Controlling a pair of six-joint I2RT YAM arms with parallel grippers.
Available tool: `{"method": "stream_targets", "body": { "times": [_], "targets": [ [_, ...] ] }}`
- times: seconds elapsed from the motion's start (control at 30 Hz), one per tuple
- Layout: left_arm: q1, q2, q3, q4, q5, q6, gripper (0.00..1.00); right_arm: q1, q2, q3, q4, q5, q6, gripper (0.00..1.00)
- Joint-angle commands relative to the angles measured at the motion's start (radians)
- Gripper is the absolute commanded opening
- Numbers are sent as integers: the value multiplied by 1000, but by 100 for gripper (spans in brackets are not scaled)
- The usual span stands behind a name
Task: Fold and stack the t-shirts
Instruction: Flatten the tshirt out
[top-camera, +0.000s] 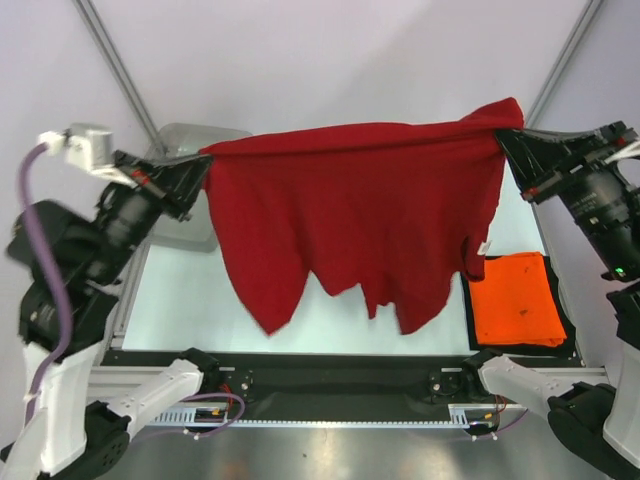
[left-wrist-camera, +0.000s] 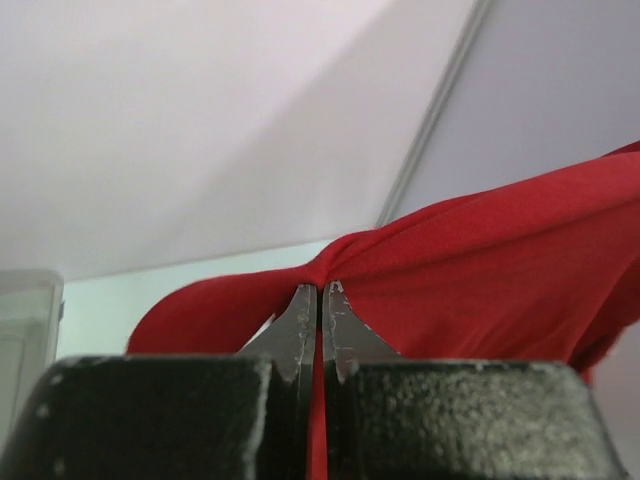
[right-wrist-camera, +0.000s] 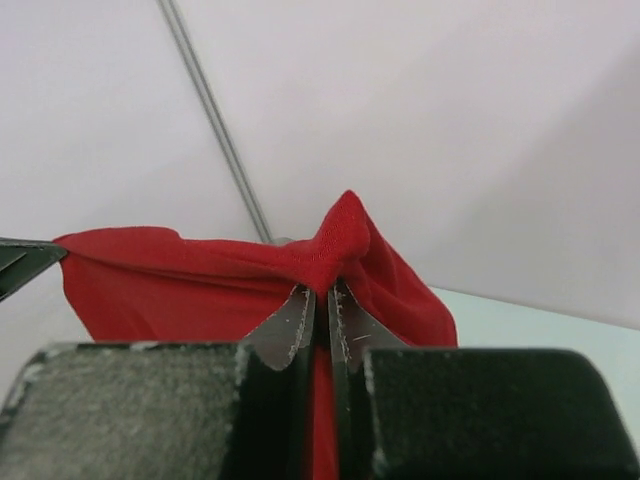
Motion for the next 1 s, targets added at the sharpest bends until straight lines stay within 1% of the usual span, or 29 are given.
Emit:
{"method": "stream_targets", "body": {
  "times": [0.0, 0.13, 0.2, 0.27, 0.3, 0.37, 0.43, 0.47, 0.5, 0.53, 0.57, 0.6, 0.63, 0.67, 0.7, 0.73, 0.77, 0.8, 0.83, 0.87, 0.9, 0.93, 0.97],
  "targets": [
    [36, -104, 96, -79, -168, 21, 0, -56, -108, 93, 65, 156, -15, 0],
    [36, -156, 77, -124, -124, -4, 0, -100, -156, 93, 12, 146, 8, 0],
    [36, -156, 74, -156, -118, 4, 0, -113, -162, 93, 10, 152, 16, 0],
    [36, -159, 54, -150, -119, 25, 0, -116, -158, 82, 15, 158, 19, 0],
    [36, -157, 22, -129, -119, 36, 0, -120, -156, 69, 19, 171, 21, 0],
    [36, -148, -15, -104, -138, 69, 0, -126, -156, -14, 67, 195, 25, 0],
    [36, -110, -68, -69, -193, 123, 1, -126, -164, -98, 166, 230, 14, 0],
    [36, -64, -74, -64, -200, 154, 0, -125, -159, -185, 200, 243, 7, 0],
    [36, -35, -84, -51, -202, 166, 0, -125, -149, -217, 253, 255, 7, 0],
    [37, -13, -98, -34, -187, 175, 0, -125, -101, -234, 260, 252, 16, 0],
    [36, 10, -110, -20, -172, 177, 0, -125, -74, -243, 263, 229, 27, 0],
    [37, 69, -109, -15, -143, 171, 0, -123, -51, -257, 280, 167, 34, 0],
    [36, 89, -112, -11, -82, 163, 0, -123, -25, -270, 288, 130, 66, 0],
    [36, 109, -123, 3, -49, 137, 0, -122, 24, -280, 282, 88, 85, 0],
    [36, 119, -150, 37, -20, 123, 0, -123, 51, -292, 256, -9, 105, 2],
    [36, 132, -157, 45, 8, 116, 0, -119, 66, -315, 260, -70, 140, 8],
    [36, 134, -163, 49, 10, 111, 0, -99, 83, -355, 266, -123, 160, 21],
    [36, 136, -164, 45, 4, 111, 0, -82, 86, -423, 265, -174, 178, 25],
    [36, 139, -161, 39, -6, 112, 0, -59, 88, -468, 268, -182, 194, 29],
    [36, 142, -154, 29, -3, 114, 0, -10, 86, -503, 269, -194, 201, 39],
    [36, 146, -132, 17, 9, 106, 0, 11, 83, -537, 268, -207, 199, 44],
    [34, 151, -120, 14, 23, 93, 0, 41, 79, -609, 263, -201, 202, 54],
    [34, 149, -111, 17, 75, 58, 0, 76, 74, -648, 268, -201, 214, 58]
  ]
}}
